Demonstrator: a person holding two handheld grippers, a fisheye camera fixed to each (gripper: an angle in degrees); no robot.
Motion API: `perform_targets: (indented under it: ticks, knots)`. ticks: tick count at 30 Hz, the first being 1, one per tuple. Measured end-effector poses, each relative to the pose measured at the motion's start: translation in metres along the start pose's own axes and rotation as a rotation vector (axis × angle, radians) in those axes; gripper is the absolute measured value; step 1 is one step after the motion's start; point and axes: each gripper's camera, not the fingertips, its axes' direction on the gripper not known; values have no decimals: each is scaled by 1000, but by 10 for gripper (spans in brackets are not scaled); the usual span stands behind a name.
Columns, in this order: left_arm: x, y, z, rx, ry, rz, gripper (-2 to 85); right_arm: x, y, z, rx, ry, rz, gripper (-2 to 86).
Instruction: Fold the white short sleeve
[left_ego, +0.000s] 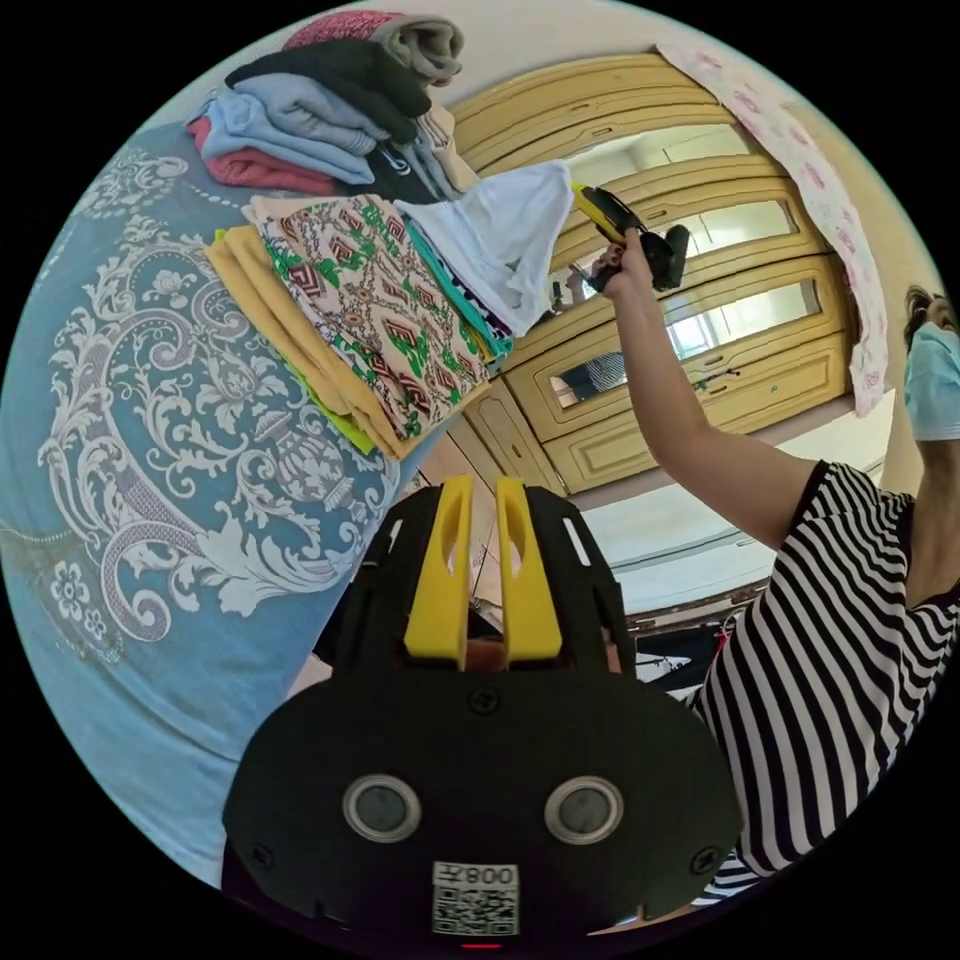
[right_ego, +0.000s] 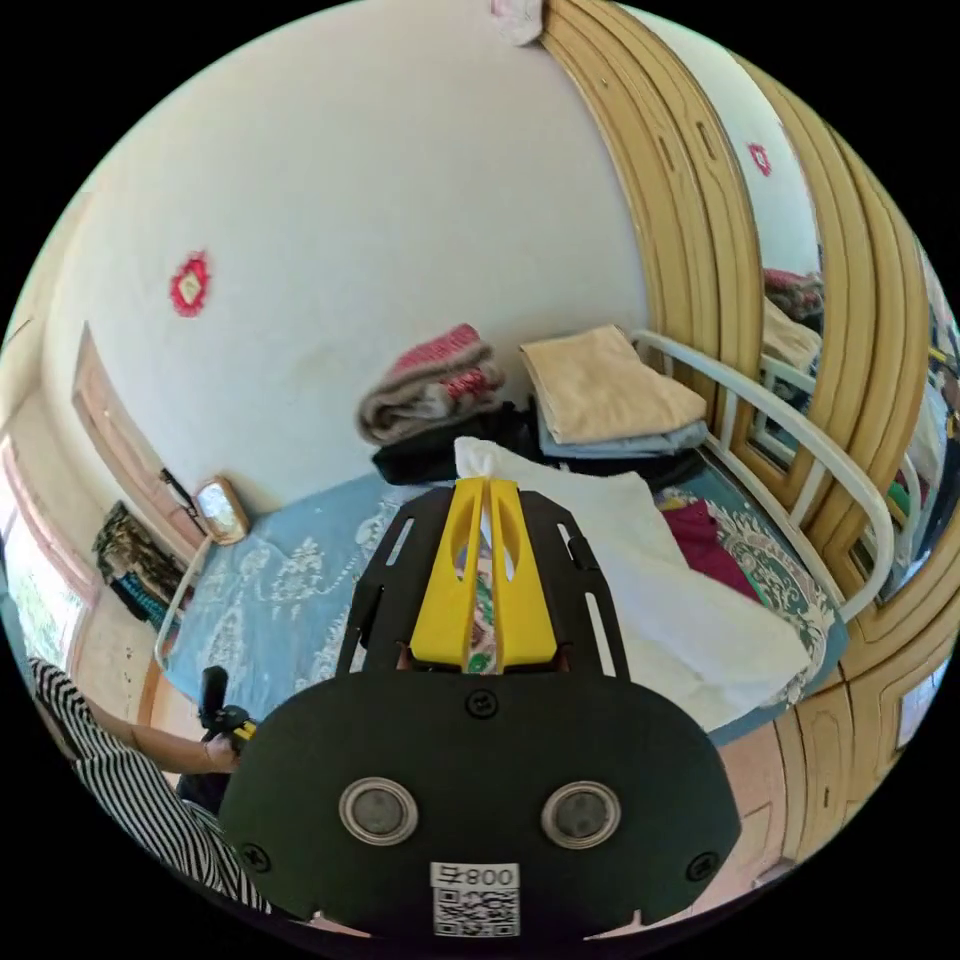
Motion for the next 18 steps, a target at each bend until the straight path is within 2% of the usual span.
perform_targets:
  ticks: [4, 10, 18]
  knots:
    - [51, 16, -50, 111, -48, 31, 56, -78, 23, -37, 43, -148, -140, 5]
    - [146, 62, -159, 367, -165, 91, 69, -210, 65, -74, 69, -401, -339, 4]
    - [270, 173, -317, 723, -319, 114, 83, -362, 153, -96, 99, -703, -491, 4]
